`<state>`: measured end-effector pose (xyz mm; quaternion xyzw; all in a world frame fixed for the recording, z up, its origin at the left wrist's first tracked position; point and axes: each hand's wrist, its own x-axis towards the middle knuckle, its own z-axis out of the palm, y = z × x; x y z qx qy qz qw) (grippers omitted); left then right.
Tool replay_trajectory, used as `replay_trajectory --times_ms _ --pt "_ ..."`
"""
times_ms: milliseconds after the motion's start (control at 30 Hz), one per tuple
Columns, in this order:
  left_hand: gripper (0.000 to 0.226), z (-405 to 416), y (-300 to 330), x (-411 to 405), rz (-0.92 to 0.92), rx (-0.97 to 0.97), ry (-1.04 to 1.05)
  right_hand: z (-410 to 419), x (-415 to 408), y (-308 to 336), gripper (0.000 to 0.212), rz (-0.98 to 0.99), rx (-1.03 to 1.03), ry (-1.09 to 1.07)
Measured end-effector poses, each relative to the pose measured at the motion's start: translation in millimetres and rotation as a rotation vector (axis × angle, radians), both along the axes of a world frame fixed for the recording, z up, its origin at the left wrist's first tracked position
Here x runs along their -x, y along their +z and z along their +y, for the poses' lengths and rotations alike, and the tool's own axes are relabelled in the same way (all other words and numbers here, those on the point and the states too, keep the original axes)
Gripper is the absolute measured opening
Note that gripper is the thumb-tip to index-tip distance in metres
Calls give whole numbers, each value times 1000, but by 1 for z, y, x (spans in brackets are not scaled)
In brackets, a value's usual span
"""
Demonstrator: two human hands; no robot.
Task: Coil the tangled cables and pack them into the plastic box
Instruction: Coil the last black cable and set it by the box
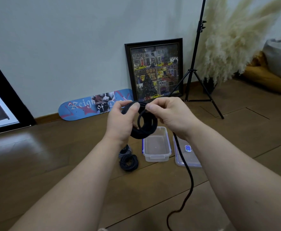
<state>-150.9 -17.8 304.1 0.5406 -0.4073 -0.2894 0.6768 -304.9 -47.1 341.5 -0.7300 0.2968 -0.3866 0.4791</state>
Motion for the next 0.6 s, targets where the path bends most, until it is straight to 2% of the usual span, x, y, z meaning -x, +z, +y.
replay_trajectory --times_ms 133,200,267,400,467,533,600 --pt "8 1 2 15 122 -9 -79 -8 -11 -17 12 21 268 -230" --pt "11 2 2 17 182 -5 -104 -10 -13 -21 10 20 327 -291" --pt "18 3 3 20 199 -8 -114 -9 -16 -25 13 -17 309 -306" --pt "51 3 3 26 160 -4 -94 -6 -18 -25 22 -46 274 -364" --pt "59 4 3 29 155 -2 -97 -4 -18 -24 23 -73 232 -362" --pt "58 5 4 31 170 -13 -105 -4 -18 -24 22 -105 176 -356" --pt "46 6 4 29 172 -20 -100 -5 -17 -25 19 -137 121 -356"
